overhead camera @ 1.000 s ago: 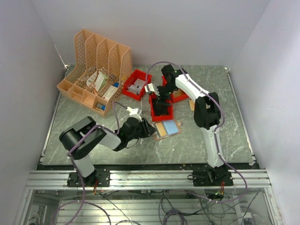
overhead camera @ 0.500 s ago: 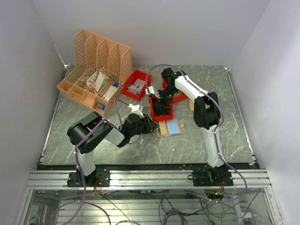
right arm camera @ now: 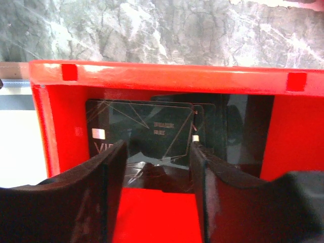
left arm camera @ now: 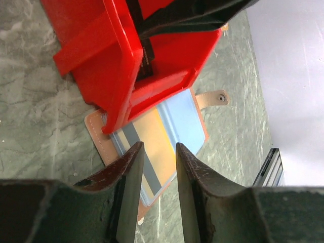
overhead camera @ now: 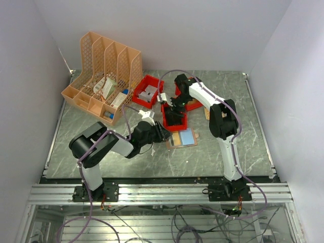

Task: Put the credit cards into the card holder
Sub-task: Pick up the credit card from the storage box.

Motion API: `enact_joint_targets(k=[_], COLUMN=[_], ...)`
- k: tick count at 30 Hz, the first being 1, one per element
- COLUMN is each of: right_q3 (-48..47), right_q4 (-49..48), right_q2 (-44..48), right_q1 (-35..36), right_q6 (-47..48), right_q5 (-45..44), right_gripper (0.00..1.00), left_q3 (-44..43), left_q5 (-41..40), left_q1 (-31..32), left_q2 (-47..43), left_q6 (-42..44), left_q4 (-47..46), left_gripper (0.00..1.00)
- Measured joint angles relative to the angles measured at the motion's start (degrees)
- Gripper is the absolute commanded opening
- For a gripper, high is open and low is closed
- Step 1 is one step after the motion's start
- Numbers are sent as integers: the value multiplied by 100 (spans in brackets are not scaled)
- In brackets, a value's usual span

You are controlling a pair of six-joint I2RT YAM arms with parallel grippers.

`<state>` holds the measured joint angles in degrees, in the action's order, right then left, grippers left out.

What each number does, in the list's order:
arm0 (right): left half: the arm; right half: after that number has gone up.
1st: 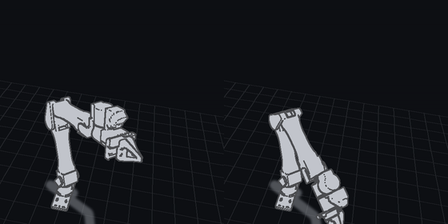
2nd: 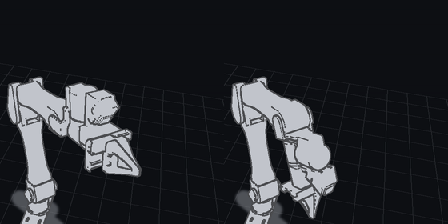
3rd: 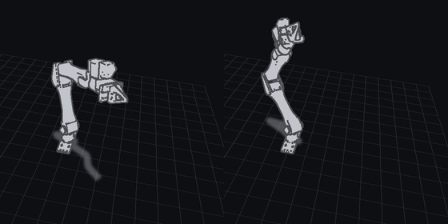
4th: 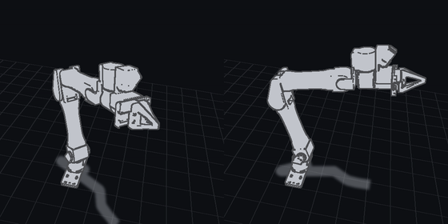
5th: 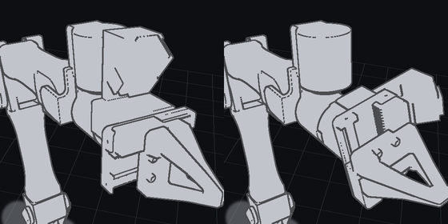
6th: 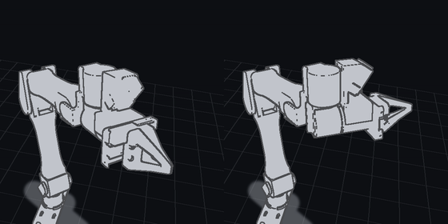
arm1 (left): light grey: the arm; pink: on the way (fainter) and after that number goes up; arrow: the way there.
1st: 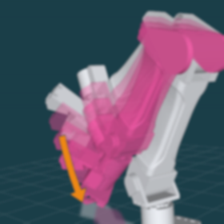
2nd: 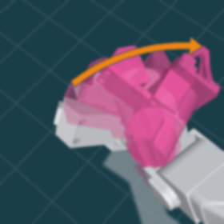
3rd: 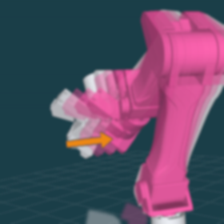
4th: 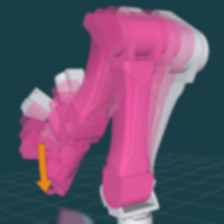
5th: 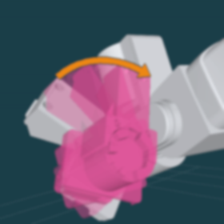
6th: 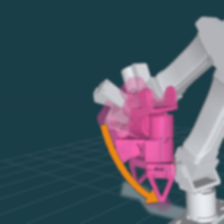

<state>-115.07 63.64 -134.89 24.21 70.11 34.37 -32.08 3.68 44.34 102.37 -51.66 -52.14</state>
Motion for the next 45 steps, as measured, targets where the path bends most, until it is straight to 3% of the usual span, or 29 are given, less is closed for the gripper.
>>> enact_joint_targets(k=[12, 45], right_q3=[0, 260], right_q4=[138, 542], right_q2=[0, 616], right_q1=[-26, -92], right_q6=[-46, -223], right_q5=[181, 811], right_gripper=[34, 21], left_q3=[-402, -557], left_q5=[160, 450], left_q1=[-42, -181], left_q2=[365, 437], left_q6=[-2, 68], left_q4=[50, 105], left_gripper=[41, 40])
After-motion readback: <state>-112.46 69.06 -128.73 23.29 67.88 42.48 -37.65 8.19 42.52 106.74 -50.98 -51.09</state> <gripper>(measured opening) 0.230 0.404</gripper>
